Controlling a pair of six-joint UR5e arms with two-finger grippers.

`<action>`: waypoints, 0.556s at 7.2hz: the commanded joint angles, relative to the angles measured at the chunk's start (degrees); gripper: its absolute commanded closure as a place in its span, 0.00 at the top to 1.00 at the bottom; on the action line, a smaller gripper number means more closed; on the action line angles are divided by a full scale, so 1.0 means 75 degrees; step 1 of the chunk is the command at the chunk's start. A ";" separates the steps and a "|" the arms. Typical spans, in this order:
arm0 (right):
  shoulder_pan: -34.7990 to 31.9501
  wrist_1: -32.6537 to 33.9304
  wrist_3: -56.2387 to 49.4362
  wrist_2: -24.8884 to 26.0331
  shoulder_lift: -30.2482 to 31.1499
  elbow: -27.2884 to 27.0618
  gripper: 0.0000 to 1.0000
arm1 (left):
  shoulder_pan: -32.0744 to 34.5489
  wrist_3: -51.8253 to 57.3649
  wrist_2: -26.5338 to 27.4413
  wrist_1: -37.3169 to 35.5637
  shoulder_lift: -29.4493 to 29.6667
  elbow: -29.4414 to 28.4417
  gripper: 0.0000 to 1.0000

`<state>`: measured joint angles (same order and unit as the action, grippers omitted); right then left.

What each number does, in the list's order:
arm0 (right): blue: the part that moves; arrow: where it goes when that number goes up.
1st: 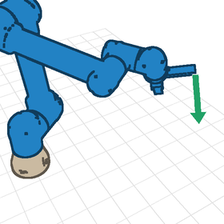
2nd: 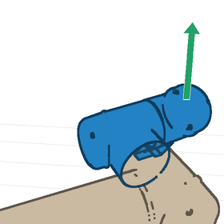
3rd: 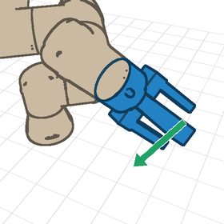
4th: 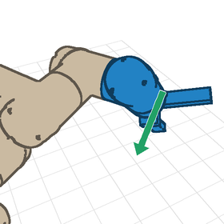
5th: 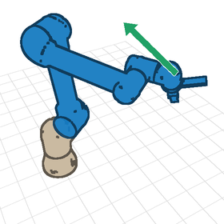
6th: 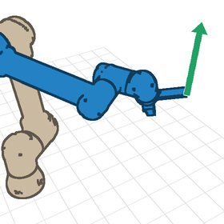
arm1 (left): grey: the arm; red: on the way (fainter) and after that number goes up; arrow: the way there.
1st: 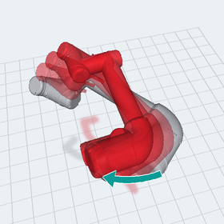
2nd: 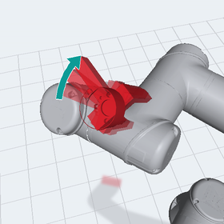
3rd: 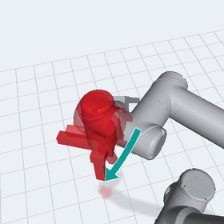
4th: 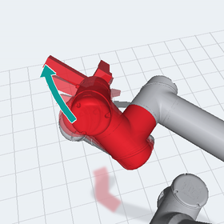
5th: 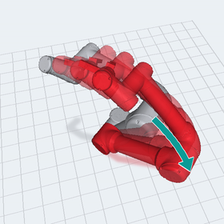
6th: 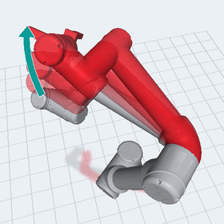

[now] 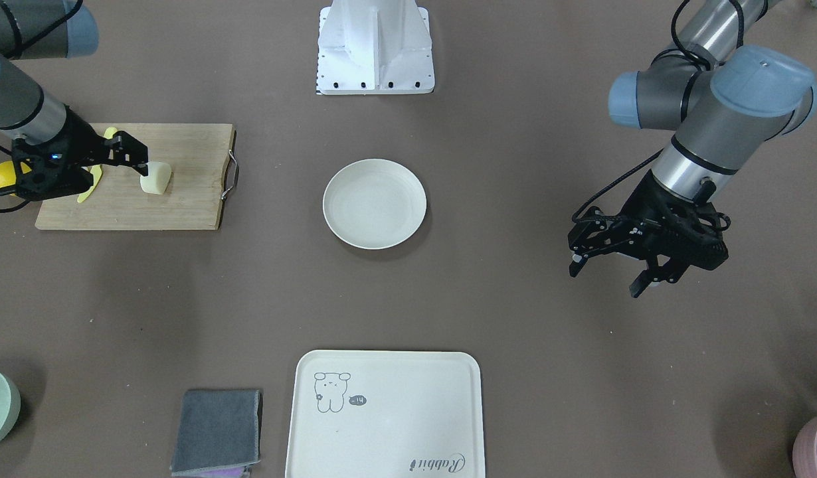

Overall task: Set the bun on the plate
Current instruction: 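Release the plate and raise the left arm while the right arm reaches for the bun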

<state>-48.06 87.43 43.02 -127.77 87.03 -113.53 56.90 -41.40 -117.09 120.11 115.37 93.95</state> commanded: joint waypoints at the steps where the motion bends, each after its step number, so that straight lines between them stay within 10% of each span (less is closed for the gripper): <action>1: 0.0804 0.0003 0.0882 0.0850 0.0184 -0.0074 1.00 | -0.0005 -0.0057 0.0165 0.0005 -0.0219 0.0188 0.97; 4: 0.1486 0.0015 0.1564 0.1613 0.0232 -0.0027 1.00 | -0.0040 -0.0093 0.0542 0.0028 -0.0371 0.0224 0.97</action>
<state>-38.58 87.47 52.90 -117.99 88.68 -113.90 56.66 -42.05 -113.45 120.28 113.02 95.59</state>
